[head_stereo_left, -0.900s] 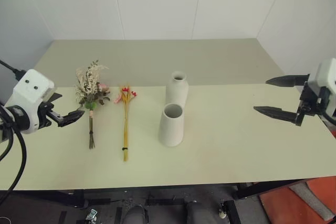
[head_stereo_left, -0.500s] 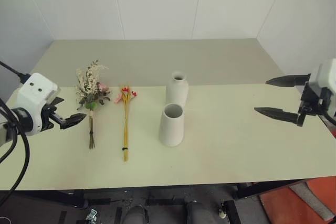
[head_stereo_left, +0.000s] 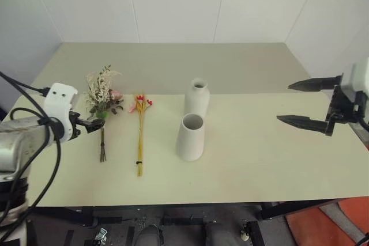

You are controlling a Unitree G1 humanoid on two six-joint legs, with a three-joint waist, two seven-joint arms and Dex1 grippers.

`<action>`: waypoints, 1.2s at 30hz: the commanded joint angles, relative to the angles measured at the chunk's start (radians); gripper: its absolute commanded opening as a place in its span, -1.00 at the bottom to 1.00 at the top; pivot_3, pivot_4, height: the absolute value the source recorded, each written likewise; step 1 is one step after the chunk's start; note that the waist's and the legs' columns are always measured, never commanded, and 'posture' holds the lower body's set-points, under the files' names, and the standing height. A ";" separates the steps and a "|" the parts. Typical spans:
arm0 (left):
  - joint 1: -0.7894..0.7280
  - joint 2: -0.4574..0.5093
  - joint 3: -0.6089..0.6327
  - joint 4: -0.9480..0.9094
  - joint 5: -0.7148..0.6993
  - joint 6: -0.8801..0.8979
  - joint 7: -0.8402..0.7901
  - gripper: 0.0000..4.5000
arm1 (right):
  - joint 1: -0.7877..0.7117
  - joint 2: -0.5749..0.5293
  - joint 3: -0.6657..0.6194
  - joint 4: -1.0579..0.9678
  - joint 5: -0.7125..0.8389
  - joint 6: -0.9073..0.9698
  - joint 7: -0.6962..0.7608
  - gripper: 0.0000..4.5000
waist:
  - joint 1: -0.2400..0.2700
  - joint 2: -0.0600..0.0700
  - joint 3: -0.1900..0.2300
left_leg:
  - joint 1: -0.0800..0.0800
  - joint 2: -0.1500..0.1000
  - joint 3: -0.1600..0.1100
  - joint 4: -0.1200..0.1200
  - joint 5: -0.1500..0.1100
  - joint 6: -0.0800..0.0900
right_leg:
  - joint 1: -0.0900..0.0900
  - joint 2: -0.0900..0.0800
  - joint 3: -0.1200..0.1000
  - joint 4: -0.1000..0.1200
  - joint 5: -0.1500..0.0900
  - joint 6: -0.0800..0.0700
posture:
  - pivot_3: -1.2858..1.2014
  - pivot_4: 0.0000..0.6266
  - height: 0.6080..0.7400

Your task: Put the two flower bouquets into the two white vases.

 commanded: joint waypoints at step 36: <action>-0.390 -0.235 -0.117 0.576 0.232 -0.430 0.098 -0.94 | 0.063 -0.031 -0.069 -0.062 -0.011 0.016 -0.018 1.00 | 0.018 -0.001 0.000 | -0.002 -0.005 -0.002 0.003 0.000 0.000 | 0.000 -0.004 -0.001 0.000 0.001 0.002 | 0.03 -0.52 1.00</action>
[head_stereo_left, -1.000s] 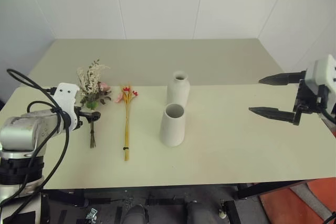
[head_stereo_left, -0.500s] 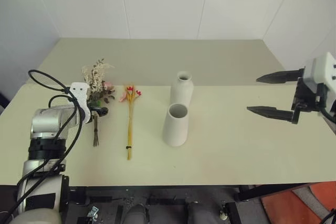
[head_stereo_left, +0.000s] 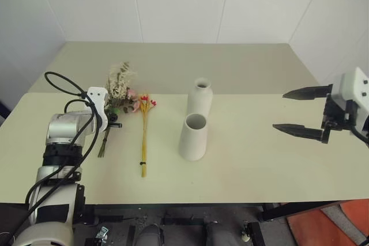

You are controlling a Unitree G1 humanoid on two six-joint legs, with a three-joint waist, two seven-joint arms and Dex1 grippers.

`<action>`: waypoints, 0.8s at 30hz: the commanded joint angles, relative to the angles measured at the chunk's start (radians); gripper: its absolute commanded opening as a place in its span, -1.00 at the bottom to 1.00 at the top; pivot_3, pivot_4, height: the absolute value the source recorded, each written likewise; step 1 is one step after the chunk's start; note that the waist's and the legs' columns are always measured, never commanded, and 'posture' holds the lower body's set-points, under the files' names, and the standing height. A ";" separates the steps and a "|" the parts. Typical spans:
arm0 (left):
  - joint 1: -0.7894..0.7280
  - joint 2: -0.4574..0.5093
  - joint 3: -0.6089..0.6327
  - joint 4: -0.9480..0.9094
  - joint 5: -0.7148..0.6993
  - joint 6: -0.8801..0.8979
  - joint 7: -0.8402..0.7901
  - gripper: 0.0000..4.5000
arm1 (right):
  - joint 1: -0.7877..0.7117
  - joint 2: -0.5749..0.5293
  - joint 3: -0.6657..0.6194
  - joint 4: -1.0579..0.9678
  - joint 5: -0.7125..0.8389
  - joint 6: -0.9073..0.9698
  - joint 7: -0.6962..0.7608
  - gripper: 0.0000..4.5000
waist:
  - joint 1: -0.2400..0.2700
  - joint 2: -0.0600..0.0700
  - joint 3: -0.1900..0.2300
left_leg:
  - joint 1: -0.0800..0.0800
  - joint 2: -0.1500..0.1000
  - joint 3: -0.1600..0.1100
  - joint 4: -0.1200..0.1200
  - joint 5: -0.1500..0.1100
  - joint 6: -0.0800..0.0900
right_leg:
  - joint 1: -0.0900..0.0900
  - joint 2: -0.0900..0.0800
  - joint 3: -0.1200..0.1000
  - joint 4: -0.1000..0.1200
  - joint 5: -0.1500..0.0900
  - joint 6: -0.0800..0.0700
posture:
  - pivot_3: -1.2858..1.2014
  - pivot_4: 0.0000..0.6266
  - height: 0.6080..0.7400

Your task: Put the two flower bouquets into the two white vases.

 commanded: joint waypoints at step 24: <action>-0.657 -0.454 0.618 0.770 -0.480 -1.042 -0.135 -0.94 | 0.204 0.050 -0.205 -0.214 0.015 0.055 -0.117 1.00 | 0.020 -0.002 0.001 | -0.007 -0.004 -0.001 0.006 0.000 0.001 | 0.001 -0.003 0.000 -0.006 0.003 0.006 | 0.03 -0.52 1.00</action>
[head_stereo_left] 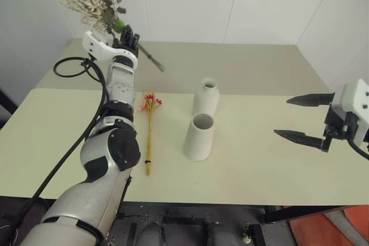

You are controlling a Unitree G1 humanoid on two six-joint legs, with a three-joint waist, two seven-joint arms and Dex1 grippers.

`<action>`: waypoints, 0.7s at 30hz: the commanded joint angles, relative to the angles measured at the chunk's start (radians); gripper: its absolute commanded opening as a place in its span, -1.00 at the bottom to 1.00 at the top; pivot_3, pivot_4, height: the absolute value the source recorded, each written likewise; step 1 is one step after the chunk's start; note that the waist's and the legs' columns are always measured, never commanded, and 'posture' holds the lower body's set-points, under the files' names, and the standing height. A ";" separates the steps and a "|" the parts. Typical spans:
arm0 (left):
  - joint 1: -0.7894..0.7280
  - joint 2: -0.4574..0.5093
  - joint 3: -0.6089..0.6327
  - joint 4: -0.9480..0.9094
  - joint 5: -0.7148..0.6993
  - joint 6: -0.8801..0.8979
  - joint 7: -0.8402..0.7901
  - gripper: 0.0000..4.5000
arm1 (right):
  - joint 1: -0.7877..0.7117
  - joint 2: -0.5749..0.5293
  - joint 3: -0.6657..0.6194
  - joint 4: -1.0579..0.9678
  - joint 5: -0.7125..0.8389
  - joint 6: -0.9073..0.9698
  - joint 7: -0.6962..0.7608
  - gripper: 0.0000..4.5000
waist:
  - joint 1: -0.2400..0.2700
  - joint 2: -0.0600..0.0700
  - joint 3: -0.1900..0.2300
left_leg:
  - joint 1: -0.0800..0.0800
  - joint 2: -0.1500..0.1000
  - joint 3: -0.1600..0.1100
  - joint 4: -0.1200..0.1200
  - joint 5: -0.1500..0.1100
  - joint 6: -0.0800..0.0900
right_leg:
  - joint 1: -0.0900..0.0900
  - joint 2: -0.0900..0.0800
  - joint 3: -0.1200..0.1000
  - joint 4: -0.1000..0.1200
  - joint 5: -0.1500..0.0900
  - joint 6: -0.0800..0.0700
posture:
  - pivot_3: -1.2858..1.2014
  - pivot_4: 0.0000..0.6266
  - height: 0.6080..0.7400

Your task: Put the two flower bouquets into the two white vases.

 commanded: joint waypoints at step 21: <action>-0.047 -0.108 -0.139 0.136 0.161 -0.162 -0.210 -0.94 | 0.123 0.049 -0.163 -0.194 0.046 0.096 -0.115 1.00 | -0.019 0.000 0.000 | 0.002 0.000 0.000 0.000 0.000 0.000 | 0.001 0.000 0.001 0.001 0.000 0.001 | 0.03 -0.52 1.00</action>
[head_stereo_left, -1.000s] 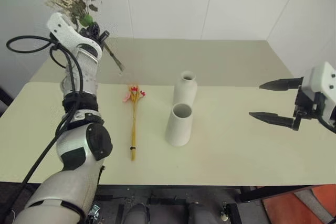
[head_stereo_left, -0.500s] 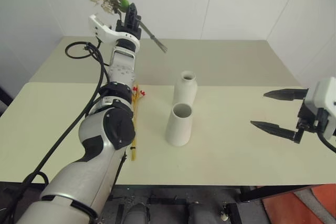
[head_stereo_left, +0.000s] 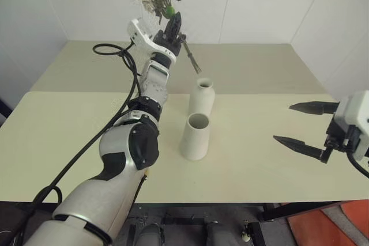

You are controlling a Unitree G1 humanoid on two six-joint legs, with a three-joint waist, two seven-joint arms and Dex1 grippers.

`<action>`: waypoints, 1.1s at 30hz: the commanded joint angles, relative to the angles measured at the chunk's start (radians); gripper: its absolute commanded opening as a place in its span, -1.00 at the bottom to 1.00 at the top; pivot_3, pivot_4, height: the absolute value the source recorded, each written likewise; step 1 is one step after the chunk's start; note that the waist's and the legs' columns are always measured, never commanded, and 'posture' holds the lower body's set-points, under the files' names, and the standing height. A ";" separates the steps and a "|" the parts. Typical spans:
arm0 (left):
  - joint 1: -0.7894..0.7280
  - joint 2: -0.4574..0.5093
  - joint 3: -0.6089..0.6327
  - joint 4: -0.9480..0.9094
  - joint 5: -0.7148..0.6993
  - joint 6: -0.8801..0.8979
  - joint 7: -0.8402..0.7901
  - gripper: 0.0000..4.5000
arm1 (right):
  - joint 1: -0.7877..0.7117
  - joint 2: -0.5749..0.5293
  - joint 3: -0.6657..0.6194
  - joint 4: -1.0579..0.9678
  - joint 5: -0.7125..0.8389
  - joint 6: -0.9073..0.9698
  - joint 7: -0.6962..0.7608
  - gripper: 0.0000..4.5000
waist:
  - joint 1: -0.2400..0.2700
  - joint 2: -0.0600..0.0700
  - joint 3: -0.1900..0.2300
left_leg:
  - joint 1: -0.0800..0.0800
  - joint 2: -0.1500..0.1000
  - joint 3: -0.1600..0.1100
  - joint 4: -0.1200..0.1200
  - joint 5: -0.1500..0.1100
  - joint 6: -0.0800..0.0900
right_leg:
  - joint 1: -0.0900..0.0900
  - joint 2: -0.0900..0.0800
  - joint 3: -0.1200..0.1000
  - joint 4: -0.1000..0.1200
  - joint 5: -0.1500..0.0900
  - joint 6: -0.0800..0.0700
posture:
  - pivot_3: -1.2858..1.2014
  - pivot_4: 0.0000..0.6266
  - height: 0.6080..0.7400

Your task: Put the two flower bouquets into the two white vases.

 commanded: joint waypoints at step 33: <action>0.036 -0.089 -0.111 0.023 0.203 -0.080 0.034 -0.94 | 0.077 0.040 -0.177 -0.092 0.070 0.057 -0.063 1.00 | 0.002 0.000 0.000 | 0.000 0.000 0.000 0.000 0.000 0.000 | 0.001 0.000 0.000 0.000 0.000 0.000 | 0.03 -0.52 1.00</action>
